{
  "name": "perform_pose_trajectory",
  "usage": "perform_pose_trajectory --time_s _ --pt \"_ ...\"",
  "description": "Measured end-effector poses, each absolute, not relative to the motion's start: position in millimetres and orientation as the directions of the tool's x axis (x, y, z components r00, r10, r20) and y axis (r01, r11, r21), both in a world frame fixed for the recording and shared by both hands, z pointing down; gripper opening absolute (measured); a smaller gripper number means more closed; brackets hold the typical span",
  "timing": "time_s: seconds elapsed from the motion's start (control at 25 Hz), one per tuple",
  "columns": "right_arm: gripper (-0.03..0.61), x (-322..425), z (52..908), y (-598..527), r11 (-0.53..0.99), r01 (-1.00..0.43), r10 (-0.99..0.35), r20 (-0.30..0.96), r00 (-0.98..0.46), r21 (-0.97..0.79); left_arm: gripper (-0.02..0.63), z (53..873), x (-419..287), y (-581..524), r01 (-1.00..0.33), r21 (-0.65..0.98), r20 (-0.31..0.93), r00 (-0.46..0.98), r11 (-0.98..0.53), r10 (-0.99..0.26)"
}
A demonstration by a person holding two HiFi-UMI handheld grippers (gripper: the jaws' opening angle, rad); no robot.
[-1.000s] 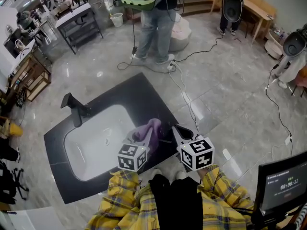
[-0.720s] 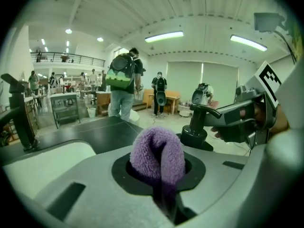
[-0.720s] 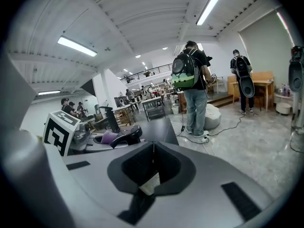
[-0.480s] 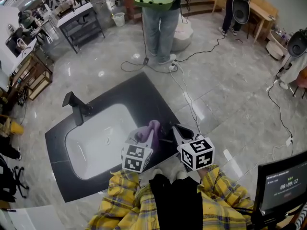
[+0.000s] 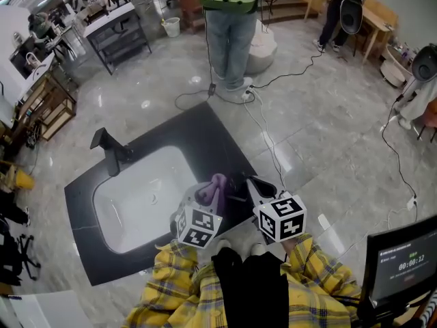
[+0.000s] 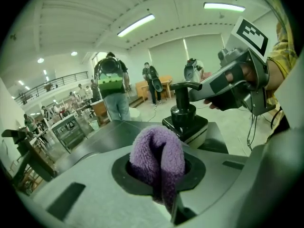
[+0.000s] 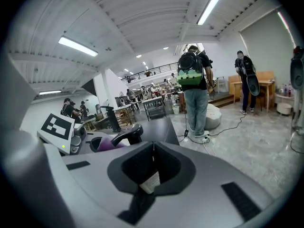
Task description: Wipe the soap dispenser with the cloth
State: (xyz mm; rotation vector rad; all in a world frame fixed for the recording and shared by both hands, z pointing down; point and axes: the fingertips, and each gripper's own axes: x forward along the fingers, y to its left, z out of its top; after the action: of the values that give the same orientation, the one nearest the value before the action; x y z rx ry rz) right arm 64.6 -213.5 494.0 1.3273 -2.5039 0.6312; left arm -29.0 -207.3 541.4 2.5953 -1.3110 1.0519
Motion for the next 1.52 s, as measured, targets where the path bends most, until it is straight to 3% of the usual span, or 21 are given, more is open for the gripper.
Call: perform_pose_trajectory --time_s 0.44,0.72,0.96,1.0,1.04,1.52 --pt "0.007 78 488 -220 0.527 -0.817 -0.72 0.388 -0.575 -0.235 0.043 537 -46 -185 -0.752 -0.197 0.604 0.413 -0.629 -0.682" --pt "0.008 62 474 -207 0.737 -0.665 -0.601 0.333 -0.726 -0.12 0.043 488 -66 -183 -0.868 0.21 0.389 0.496 -0.45 -0.776" --pt "0.014 51 480 -197 0.865 -0.501 -0.47 0.354 -0.808 0.004 0.043 475 -77 -181 -0.893 0.187 0.33 0.45 -0.409 -0.83" --pt "0.087 46 481 -193 0.886 -0.463 -0.436 0.371 -0.82 0.017 0.043 475 -77 -179 -0.893 0.187 0.332 0.449 -0.409 -0.829" --pt "0.215 41 484 -188 0.905 -0.425 -0.4 0.391 -0.829 0.025 0.043 474 -78 -176 -0.894 0.188 0.333 0.449 -0.408 -0.829" --pt "0.23 17 495 -180 0.966 -0.236 -0.257 0.466 -0.846 0.104 0.043 472 -76 -156 -0.896 0.186 0.35 0.445 -0.404 -0.825"
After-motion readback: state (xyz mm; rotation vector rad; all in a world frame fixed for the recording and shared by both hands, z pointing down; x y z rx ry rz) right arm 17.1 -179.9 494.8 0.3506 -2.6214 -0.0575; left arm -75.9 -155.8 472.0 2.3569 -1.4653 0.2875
